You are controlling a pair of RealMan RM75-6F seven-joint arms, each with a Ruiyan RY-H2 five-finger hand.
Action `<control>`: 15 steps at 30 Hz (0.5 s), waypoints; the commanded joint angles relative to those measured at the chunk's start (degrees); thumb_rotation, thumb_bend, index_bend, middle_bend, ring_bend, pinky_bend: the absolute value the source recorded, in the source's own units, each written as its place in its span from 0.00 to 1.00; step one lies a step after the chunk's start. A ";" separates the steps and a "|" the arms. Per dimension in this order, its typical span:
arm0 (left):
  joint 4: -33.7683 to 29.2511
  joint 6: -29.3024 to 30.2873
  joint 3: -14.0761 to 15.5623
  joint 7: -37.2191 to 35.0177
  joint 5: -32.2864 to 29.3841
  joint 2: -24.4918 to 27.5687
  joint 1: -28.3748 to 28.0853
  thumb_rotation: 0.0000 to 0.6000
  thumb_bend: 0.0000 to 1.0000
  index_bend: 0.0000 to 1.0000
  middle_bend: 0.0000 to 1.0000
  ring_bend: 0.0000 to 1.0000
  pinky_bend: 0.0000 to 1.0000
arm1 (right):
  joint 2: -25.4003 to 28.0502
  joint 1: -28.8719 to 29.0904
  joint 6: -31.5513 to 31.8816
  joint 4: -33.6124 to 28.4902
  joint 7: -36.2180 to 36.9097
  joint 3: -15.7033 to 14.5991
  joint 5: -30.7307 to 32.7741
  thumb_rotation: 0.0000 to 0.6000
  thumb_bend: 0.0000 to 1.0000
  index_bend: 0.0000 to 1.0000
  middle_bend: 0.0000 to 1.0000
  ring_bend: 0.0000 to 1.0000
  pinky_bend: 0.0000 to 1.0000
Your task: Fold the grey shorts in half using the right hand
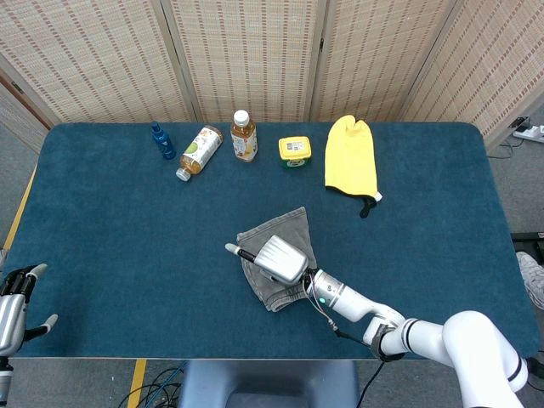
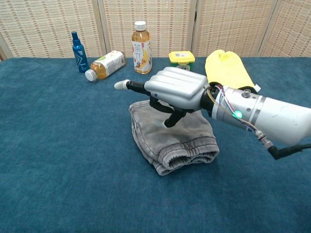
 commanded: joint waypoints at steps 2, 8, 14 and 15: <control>-0.28 0.04 -0.12 0.24 0.30 -0.03 -0.18 1.00 0.20 0.18 0.19 0.17 0.33 | 4.81 -2.57 1.61 -5.23 -4.40 1.45 2.67 1.00 0.26 0.00 0.84 0.93 0.99; -0.61 -0.16 -0.39 0.58 0.75 -0.17 -0.70 1.00 0.20 0.18 0.19 0.17 0.33 | 12.68 -8.19 3.89 -12.95 -11.16 1.14 7.17 1.00 0.29 0.01 0.72 0.82 0.99; -1.05 -1.14 -0.36 1.26 1.07 -0.78 -1.49 1.00 0.20 0.18 0.19 0.17 0.33 | 21.21 -15.30 6.76 -21.75 -16.46 -0.67 12.64 1.00 0.32 0.12 0.46 0.47 0.63; -1.14 -1.20 -0.42 1.36 1.16 -0.87 -1.63 1.00 0.20 0.18 0.19 0.17 0.33 | 22.29 -16.38 7.50 -22.86 -16.77 -0.91 13.26 1.00 0.32 0.12 0.41 0.41 0.56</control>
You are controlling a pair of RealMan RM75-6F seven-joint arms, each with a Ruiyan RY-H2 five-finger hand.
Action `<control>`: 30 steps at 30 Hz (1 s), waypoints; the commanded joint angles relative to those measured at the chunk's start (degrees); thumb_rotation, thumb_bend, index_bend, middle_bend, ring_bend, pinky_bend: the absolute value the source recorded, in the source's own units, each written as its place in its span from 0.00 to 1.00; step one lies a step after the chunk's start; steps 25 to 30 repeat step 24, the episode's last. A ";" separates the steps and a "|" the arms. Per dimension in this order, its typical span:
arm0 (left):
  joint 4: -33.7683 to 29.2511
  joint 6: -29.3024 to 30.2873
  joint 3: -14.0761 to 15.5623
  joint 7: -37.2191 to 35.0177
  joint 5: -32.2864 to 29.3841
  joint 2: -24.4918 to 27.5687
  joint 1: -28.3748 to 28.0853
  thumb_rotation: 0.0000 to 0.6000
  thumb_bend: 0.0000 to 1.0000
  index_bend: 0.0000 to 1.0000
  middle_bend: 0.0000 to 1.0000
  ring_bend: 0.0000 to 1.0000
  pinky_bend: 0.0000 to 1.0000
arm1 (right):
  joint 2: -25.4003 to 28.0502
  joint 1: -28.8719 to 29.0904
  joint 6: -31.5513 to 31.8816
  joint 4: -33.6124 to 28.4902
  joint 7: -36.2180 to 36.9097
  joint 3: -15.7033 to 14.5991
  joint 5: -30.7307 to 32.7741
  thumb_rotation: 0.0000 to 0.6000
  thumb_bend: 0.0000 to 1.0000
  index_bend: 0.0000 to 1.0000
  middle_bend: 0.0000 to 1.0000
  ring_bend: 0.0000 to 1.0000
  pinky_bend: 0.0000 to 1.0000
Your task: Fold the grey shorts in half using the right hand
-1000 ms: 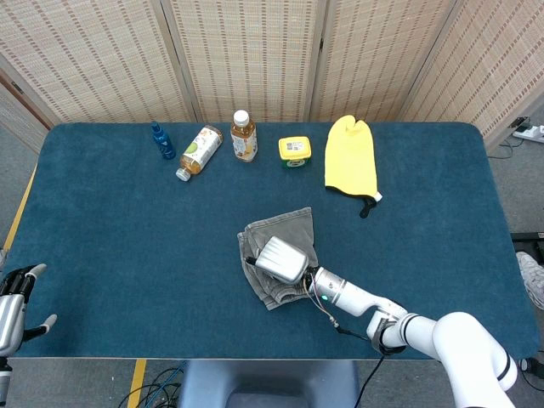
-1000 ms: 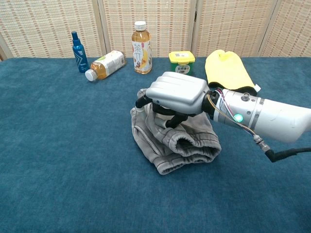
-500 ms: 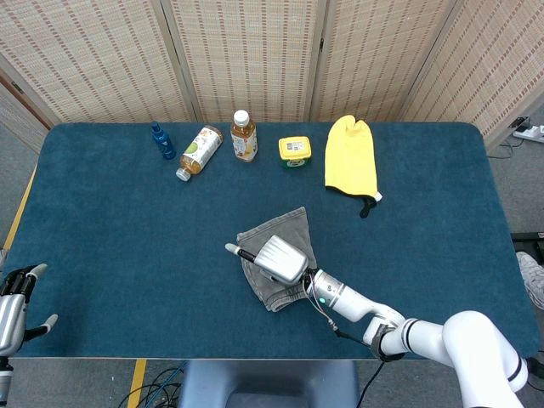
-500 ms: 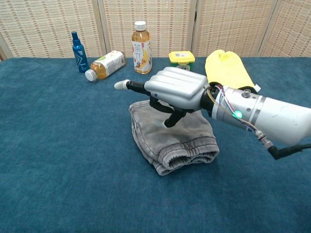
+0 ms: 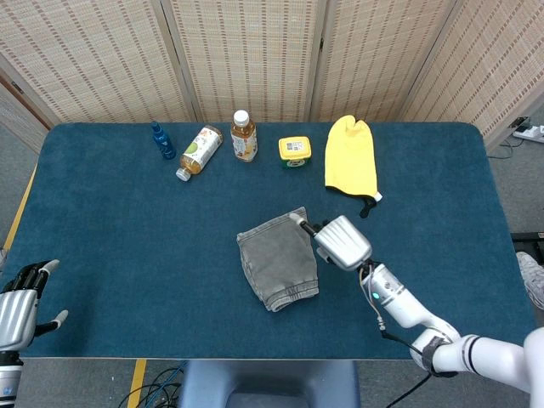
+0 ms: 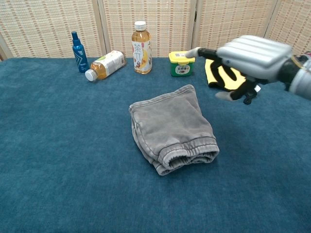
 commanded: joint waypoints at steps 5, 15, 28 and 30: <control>-0.61 -0.69 -0.10 0.81 0.84 -0.68 -0.98 1.00 0.20 0.18 0.19 0.17 0.33 | 9.30 -10.62 8.26 -7.86 -1.11 -3.08 4.44 1.00 0.35 0.12 0.21 0.15 0.28; -1.79 -1.37 -0.22 2.16 1.20 -1.65 -2.01 1.00 0.20 0.18 0.19 0.17 0.33 | 14.70 -23.24 20.31 -8.43 4.44 -6.24 4.10 1.00 0.37 0.12 0.17 0.08 0.21; -2.54 -1.18 -0.24 3.06 1.08 -2.16 -2.22 1.00 0.20 0.18 0.19 0.17 0.33 | 15.72 -29.80 24.30 -7.06 9.69 -7.16 3.44 1.00 0.39 0.12 0.23 0.15 0.21; -2.54 -1.18 -0.24 3.06 1.08 -2.16 -2.22 1.00 0.20 0.18 0.19 0.17 0.33 | 15.72 -29.80 24.30 -7.06 9.69 -7.16 3.44 1.00 0.39 0.12 0.23 0.15 0.21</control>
